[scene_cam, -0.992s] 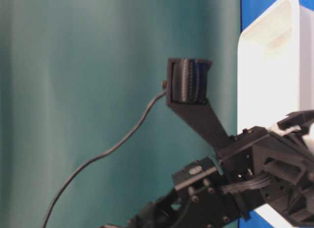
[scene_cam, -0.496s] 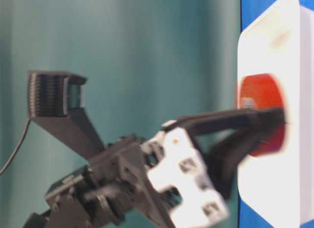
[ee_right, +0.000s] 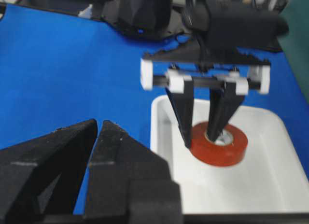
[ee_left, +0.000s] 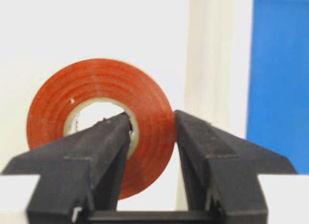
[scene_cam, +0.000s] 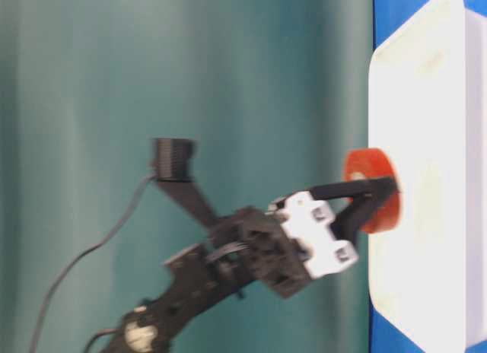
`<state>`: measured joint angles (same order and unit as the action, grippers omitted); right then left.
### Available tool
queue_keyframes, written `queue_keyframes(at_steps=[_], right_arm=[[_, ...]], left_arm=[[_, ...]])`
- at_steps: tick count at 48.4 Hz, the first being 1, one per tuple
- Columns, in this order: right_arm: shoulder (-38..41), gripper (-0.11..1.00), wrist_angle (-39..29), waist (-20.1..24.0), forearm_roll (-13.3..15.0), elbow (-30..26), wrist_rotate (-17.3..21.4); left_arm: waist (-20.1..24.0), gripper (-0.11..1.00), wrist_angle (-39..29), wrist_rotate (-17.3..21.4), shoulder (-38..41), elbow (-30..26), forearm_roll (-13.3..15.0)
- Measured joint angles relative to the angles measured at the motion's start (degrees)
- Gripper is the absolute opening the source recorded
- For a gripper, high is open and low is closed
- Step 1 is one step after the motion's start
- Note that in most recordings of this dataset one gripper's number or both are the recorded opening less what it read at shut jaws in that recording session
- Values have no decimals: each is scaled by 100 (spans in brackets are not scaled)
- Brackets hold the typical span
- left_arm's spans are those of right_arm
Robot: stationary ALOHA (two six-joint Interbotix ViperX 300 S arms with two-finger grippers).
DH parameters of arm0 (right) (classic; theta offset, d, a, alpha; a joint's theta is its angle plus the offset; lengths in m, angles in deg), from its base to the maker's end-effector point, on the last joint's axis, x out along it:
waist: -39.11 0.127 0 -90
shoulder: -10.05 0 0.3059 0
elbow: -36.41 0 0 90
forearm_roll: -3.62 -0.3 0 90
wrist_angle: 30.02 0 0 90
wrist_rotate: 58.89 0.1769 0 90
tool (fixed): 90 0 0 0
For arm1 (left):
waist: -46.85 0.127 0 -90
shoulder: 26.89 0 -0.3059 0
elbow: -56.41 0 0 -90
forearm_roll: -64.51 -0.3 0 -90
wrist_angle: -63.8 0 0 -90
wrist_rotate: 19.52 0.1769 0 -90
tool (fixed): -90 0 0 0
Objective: Place one roll of tape in the white case with the left arm.
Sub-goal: 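Lift the tape roll and carry it up into the white tray, then lower the tape into the tray and open the left gripper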
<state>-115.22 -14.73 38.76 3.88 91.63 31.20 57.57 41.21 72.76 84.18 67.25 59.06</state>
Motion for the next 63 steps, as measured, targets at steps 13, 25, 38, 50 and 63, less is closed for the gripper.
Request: queue_keyframes(at_steps=[13, 25, 38, 50, 63], right_arm=[[35, -6, -9, 0, 0, 9, 0], [35, -6, 0, 0, 0, 18, 0], [35, -6, -18, 0, 0, 18, 0], [26, -6, -53, 0, 0, 18, -9], [35, -6, -53, 0, 0, 18, -9]], left_arm=[[88, 27, 334, 0, 448, 9, 18], [97, 50, 378, -9, 615, 9, 62], [88, 75, 475, 0, 501, 9, 62], [70, 75, 193, -26, -562, 211, 62], [-167, 75, 255, -123, -1819, 800, 105]])
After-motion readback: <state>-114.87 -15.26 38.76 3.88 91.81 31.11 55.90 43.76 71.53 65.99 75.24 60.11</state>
